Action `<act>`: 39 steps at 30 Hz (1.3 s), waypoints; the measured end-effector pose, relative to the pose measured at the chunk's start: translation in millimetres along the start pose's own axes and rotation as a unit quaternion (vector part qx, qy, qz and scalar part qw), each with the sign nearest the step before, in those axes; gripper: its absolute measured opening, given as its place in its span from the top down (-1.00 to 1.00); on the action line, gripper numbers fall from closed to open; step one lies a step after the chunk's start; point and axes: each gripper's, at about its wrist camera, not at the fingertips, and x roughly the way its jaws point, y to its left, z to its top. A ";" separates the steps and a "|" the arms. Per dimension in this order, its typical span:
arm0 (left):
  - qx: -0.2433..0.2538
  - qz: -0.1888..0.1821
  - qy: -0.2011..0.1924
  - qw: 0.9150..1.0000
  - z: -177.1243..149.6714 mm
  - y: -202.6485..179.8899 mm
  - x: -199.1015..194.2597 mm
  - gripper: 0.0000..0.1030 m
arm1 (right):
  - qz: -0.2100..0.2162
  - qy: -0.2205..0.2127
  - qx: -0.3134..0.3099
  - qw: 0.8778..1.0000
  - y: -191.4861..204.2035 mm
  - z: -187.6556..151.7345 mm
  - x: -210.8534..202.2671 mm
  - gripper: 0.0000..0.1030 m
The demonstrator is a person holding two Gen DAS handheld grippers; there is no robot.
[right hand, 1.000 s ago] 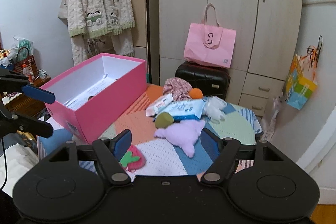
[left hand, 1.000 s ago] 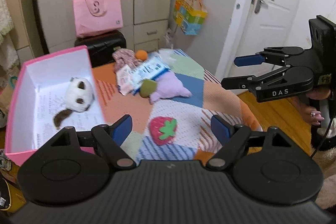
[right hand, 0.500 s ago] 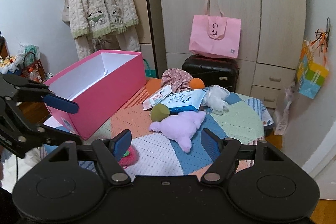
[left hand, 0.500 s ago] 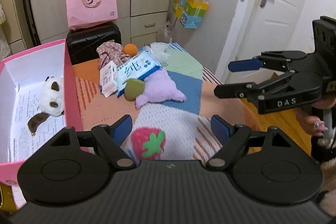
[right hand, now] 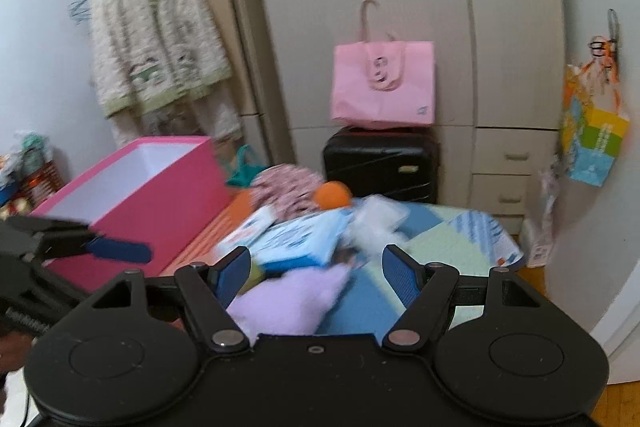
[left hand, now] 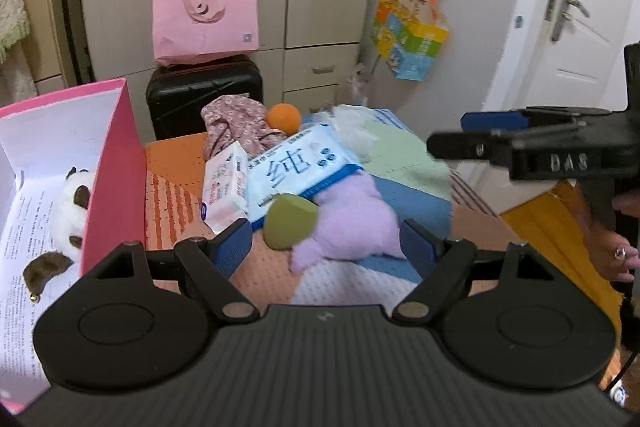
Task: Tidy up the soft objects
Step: 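Close the left gripper on the green ball while the right gripper grasps the mesh sponge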
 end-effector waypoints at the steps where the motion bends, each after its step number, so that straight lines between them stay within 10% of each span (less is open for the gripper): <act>1: -0.004 0.006 0.002 1.000 0.9 1.3 6.1 -0.52 | -0.002 -0.001 0.011 1.000 -7.5 3.3 7.5 -0.50; 9: -0.010 0.020 0.015 1.000 3.0 6.5 43.0 -0.39 | 0.008 0.015 0.042 0.999 -40.1 21.4 70.2 -0.12; 22: -0.035 0.010 0.034 0.999 1.9 19.6 72.7 -0.30 | 0.012 0.068 0.084 0.994 -69.3 23.7 141.8 -0.10; 30: -0.060 -0.004 0.036 0.998 1.8 27.4 74.4 -0.01 | 0.059 0.100 0.117 0.986 -76.7 9.0 150.6 -0.09; 33: -0.064 -0.003 0.034 0.997 0.6 27.9 74.8 0.00 | 0.074 0.099 0.106 0.987 -72.4 5.6 143.8 0.27; 39: -0.058 0.009 0.029 0.998 0.5 25.6 73.0 0.17 | 0.033 0.070 0.076 0.994 -62.3 4.9 118.4 0.36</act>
